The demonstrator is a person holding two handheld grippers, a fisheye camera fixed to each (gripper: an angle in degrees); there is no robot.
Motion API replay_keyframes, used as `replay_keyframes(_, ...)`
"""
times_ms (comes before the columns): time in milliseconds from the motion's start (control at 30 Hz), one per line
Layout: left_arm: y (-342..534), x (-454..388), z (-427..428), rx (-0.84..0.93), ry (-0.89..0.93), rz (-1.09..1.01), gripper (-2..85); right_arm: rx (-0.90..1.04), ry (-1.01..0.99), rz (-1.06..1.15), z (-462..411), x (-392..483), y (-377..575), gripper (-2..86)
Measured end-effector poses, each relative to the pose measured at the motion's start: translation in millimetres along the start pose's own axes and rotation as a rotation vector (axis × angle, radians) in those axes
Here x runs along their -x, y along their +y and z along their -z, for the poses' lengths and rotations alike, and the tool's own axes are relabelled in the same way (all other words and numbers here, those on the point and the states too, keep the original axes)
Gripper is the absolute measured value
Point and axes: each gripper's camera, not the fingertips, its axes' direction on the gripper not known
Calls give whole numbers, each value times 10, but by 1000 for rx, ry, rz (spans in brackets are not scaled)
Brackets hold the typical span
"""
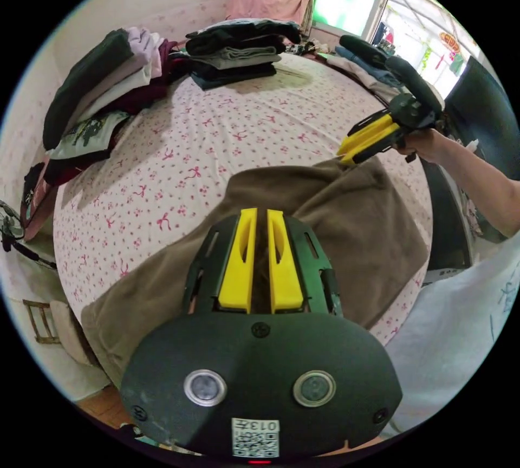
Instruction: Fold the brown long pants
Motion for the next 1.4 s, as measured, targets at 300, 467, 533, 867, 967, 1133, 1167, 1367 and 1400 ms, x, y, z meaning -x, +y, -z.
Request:
replay_keyframes(300,107,281,-166,27,47,69,1,-151,-257,-108,85,-154,554,8)
replay_keyframes(467,89,329,-31,-11,51,70,6,-86,-187,-100,-66,19,651,26)
replay_keyframes(533,20,286,64,-65,84,29,10,-128,-138,-90,20,108,699,36)
replay_keyframes(867,-319,259,-342,66,119,-24,1,-33,32,-112,-416,598,928,6)
replay_keyframes(967,-215,395,-314,30,170,39,4,-27,46,-121,-354,683,1180,4)
replay_keyframes(1133,108,460,107,-74,96,86,46,-254,111,-164,42,1093,1706,3)
replay_keyframes(1167,166,488,149,-77,118,102,56,-290,118,-185,84,1231,1844,3)
replay_keyframes(1367,846,445,438,-28,175,195,120,-256,104,-207,-98,2099,2320,3)
replay_keyframes(1400,957,381,464,-16,179,217,137,-249,101,-208,-124,2186,2350,3)
